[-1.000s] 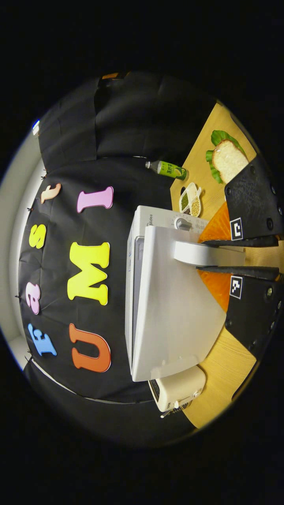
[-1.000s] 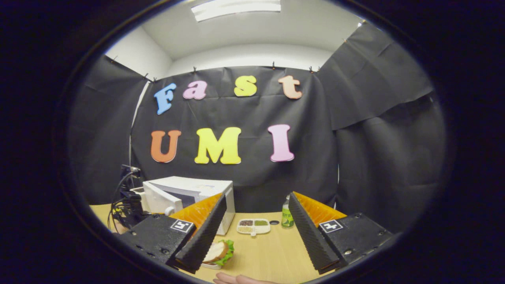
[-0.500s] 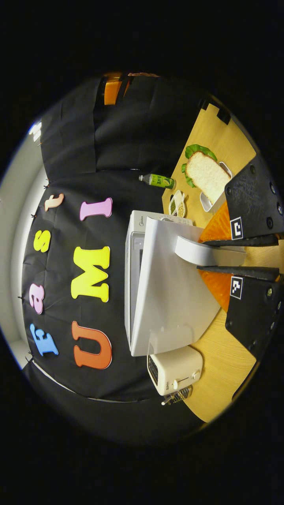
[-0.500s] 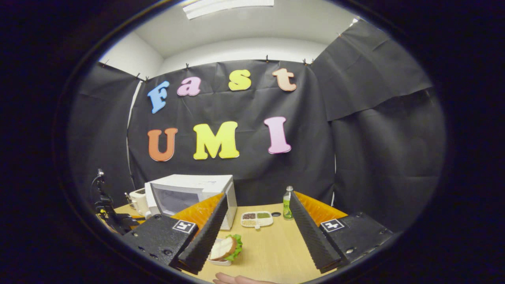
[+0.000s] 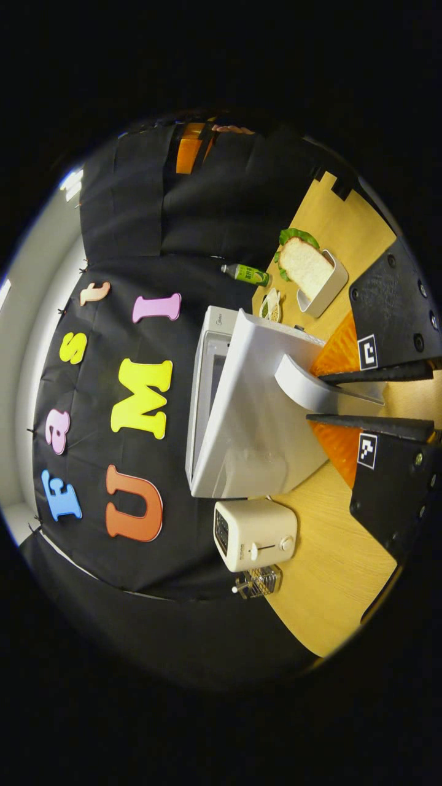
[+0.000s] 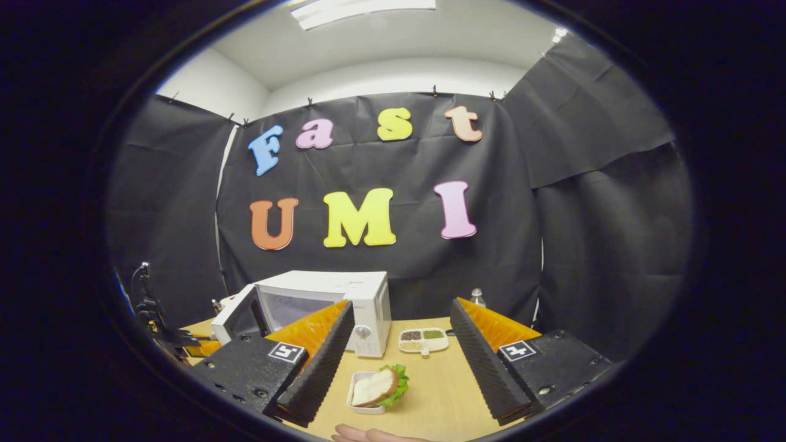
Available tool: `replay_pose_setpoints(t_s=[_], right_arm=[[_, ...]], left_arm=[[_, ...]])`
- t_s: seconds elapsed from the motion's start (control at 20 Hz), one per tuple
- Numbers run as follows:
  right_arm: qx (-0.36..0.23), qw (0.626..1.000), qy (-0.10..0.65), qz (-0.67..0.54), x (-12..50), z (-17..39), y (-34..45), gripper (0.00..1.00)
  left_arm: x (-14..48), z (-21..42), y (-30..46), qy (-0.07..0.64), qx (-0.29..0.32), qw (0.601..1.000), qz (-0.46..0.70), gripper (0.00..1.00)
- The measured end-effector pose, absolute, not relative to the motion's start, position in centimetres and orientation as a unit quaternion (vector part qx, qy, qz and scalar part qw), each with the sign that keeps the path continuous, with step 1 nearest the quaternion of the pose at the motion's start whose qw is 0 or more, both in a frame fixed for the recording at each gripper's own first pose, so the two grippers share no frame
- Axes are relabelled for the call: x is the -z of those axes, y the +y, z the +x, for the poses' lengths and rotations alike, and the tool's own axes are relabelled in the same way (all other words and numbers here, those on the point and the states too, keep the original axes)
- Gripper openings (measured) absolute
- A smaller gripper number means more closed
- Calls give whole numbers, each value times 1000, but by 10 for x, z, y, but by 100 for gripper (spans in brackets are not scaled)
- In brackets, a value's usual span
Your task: Open the microwave oven with the left hand, put the food in, and close the microwave oven.
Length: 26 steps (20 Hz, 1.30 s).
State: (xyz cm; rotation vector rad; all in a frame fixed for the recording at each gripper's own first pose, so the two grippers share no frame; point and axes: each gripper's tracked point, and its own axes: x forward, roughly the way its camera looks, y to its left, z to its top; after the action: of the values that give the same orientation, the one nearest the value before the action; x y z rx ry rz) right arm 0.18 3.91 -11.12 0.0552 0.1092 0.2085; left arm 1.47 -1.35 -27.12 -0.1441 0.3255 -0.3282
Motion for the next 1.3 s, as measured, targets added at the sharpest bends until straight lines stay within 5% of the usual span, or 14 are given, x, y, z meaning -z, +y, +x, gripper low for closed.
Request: replay_pose_setpoints(t_s=[0.2,0.25,0.3,0.35,0.5,0.55,0.65,0.7,0.75,0.8,1.0,1.05,1.15,1.3], right_arm=[[-107,992,59,25,113,-1,47,90],[-105,992,59,25,112,0,47,90],[-106,992,60,25,115,-1,49,90],[-108,992,61,26,115,0,52,90],[-108,992,67,23,120,3,57,90],[-108,991,71,22,123,4,58,90],[-110,991,79,22,127,6,63,90],[-111,990,82,22,129,6,64,90],[-113,990,85,21,130,7,64,90],[-113,989,90,15,132,9,63,90],[-109,988,107,-14,128,22,47,91],[-109,988,110,-16,123,28,41,100],[-101,987,122,-22,121,40,26,91],[-100,982,154,-29,129,56,11,91]], left_arm=[[273,1,40,154,105,980,-65,25],[273,-4,58,160,84,981,-65,32],[273,-10,79,163,57,983,-70,50],[268,-20,96,163,33,983,-78,48],[251,-42,132,161,-19,985,-65,89],[243,-49,138,154,-27,986,-55,94],[227,-57,143,142,-32,988,-47,95],[221,-58,144,136,-34,989,-45,84],[215,-60,143,133,-37,989,-42,84],[209,-64,142,130,-38,990,-40,95],[181,-66,137,110,-46,993,-27,95],[173,-63,134,103,-47,993,-29,95],[155,-62,116,86,-35,995,-34,95],[132,-54,97,66,-21,997,-26,95]])
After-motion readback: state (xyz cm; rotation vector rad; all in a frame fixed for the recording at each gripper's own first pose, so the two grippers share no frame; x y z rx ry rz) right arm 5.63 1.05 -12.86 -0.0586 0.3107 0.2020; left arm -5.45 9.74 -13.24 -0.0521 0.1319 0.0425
